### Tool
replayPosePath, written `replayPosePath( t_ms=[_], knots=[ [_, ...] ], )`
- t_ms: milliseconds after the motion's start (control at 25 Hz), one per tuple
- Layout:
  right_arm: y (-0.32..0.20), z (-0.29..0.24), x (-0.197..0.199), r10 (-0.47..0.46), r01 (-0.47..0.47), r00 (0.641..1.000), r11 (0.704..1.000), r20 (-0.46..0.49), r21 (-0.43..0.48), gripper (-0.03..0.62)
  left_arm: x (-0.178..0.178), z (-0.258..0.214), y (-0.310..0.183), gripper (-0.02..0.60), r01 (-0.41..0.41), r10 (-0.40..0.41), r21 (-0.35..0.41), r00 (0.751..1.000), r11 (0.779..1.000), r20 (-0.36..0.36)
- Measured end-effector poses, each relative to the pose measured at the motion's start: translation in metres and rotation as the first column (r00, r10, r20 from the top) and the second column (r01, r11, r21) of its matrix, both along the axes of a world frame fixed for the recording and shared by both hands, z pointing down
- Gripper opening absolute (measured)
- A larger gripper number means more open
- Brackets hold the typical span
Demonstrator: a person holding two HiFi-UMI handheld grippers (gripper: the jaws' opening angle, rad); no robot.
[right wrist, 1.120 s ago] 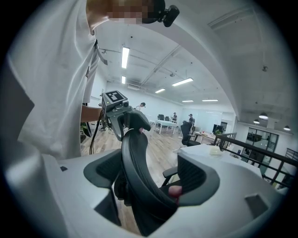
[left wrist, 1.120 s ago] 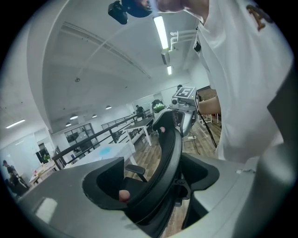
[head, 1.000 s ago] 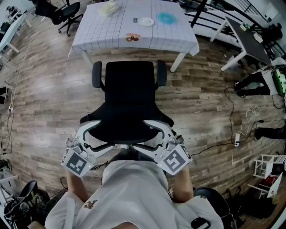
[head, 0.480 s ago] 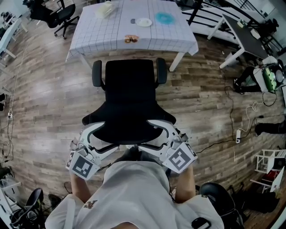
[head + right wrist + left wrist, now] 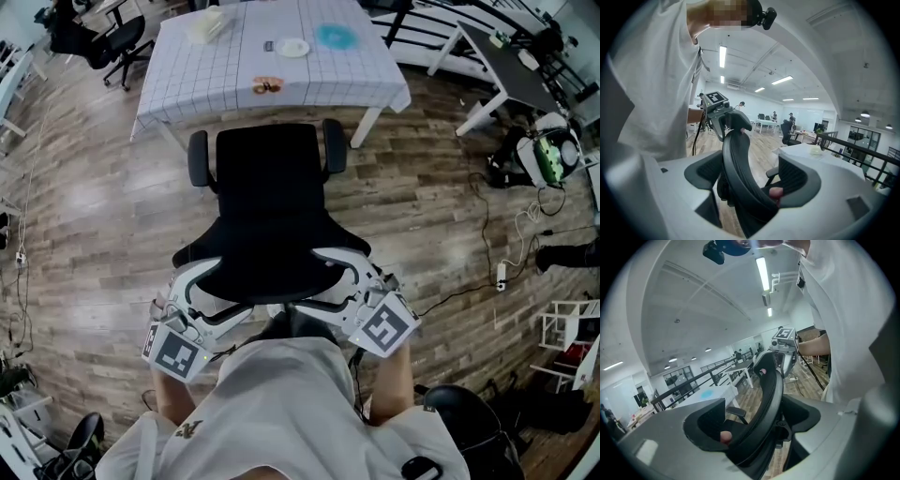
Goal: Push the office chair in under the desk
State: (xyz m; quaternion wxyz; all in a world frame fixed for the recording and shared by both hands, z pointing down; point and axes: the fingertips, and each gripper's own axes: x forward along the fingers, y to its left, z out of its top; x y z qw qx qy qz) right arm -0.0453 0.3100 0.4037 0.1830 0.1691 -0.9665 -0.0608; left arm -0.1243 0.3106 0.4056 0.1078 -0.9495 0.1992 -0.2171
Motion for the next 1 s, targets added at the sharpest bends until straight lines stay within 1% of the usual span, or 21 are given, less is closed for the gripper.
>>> replayPosePath(
  t_ms=[280,520,760,1000],
  knots=[
    [-0.015,0.006,0.007,0.003,-0.003,1.0,1.0,-0.026,-0.017,0.38,0.006,0.005,-0.016,0.38,0.001,-0.001,0.0,1.0,1.0,0.01],
    [-0.032,0.004,0.01,-0.013,0.013,1.0,1.0,-0.015,-0.01,0.378,0.009,0.004,-0.033,0.382,0.01,-0.009,-0.019,1.0,1.0,0.013],
    [-0.048,0.002,0.019,-0.029,0.029,1.0,0.999,-0.001,-0.014,0.379,0.018,0.001,-0.047,0.382,0.026,-0.026,-0.021,1.0,0.999,0.004],
    [-0.049,-0.013,0.023,-0.046,0.046,0.999,0.999,0.014,0.001,0.379,0.022,-0.012,-0.048,0.383,0.041,-0.041,-0.022,0.999,0.999,0.001]
  ],
)
